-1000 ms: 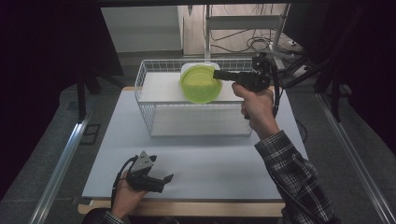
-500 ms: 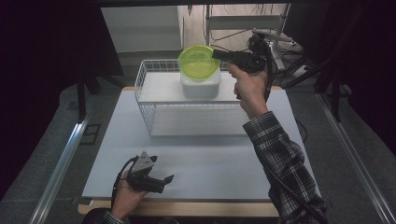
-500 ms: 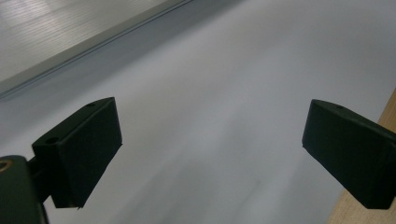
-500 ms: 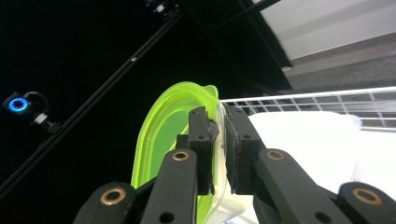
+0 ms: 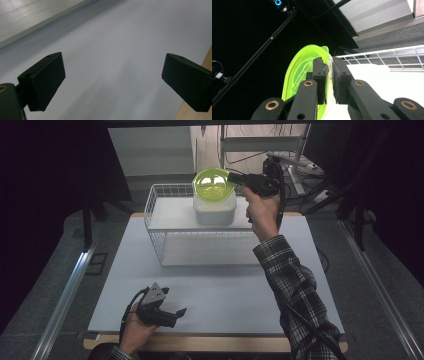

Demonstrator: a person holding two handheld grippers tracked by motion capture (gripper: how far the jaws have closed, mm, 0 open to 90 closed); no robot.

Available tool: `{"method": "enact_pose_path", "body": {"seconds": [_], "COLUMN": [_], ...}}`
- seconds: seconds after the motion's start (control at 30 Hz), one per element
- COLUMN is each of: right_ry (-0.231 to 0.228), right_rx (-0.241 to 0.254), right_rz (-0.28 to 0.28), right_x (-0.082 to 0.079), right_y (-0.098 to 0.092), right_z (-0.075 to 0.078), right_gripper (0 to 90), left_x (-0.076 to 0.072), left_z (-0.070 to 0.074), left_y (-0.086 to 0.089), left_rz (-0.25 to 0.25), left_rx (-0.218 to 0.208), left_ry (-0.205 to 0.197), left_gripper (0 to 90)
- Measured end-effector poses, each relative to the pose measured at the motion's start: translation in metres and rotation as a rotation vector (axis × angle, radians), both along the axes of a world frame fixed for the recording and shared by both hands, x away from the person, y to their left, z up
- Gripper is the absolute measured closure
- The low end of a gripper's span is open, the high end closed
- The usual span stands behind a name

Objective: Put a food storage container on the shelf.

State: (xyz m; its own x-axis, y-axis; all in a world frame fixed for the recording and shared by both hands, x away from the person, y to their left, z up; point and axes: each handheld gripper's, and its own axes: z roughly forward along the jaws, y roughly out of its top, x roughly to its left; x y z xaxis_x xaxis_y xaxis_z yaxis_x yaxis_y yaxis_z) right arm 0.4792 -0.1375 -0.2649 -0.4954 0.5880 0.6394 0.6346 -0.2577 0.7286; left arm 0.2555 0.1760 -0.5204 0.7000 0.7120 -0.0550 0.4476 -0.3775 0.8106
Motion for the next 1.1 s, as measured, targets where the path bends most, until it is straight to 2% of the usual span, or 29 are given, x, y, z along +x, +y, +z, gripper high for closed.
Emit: {"method": "enact_pose_path", "body": {"seconds": [0.17, 0.4, 0.57, 0.73, 0.93, 1.1], "right_ry": [-0.023, -0.032, -0.027, -0.038, -0.049, -0.076], "right_rx": [-0.045, -0.092, -0.090, -0.092, -0.077, -0.095], "right_rz": [-0.031, -0.067, -0.070, -0.073, -0.042, 0.014], "right_x": [0.0012, 0.0049, 0.0068, 0.0066, 0.0049, 0.0012], "right_y": [0.0033, 0.0043, 0.0024, 0.0004, -0.0029, -0.0055], "right_z": [-0.0005, -0.0028, -0.0056, -0.0045, -0.0054, -0.0074], "right_gripper": [79.0, 73.4, 70.6, 63.3, 52.3, 43.1], "left_x": [0.0000, 0.0001, 0.0000, -0.0001, -0.0002, 0.0001], "left_z": [0.0000, -0.0003, -0.0005, -0.0005, -0.0007, -0.0007], "left_y": [0.0001, -0.0004, -0.0011, -0.0013, -0.0019, -0.0019], "left_rz": [-0.002, -0.005, -0.006, -0.008, -0.011, -0.011], "left_rx": [0.000, 0.001, 0.003, 0.004, 0.008, 0.009], "left_ry": [0.000, 0.000, 0.000, 0.000, 0.000, 0.001], "left_gripper": [4.7, 4.7, 4.7, 4.7, 4.7, 4.7]}}
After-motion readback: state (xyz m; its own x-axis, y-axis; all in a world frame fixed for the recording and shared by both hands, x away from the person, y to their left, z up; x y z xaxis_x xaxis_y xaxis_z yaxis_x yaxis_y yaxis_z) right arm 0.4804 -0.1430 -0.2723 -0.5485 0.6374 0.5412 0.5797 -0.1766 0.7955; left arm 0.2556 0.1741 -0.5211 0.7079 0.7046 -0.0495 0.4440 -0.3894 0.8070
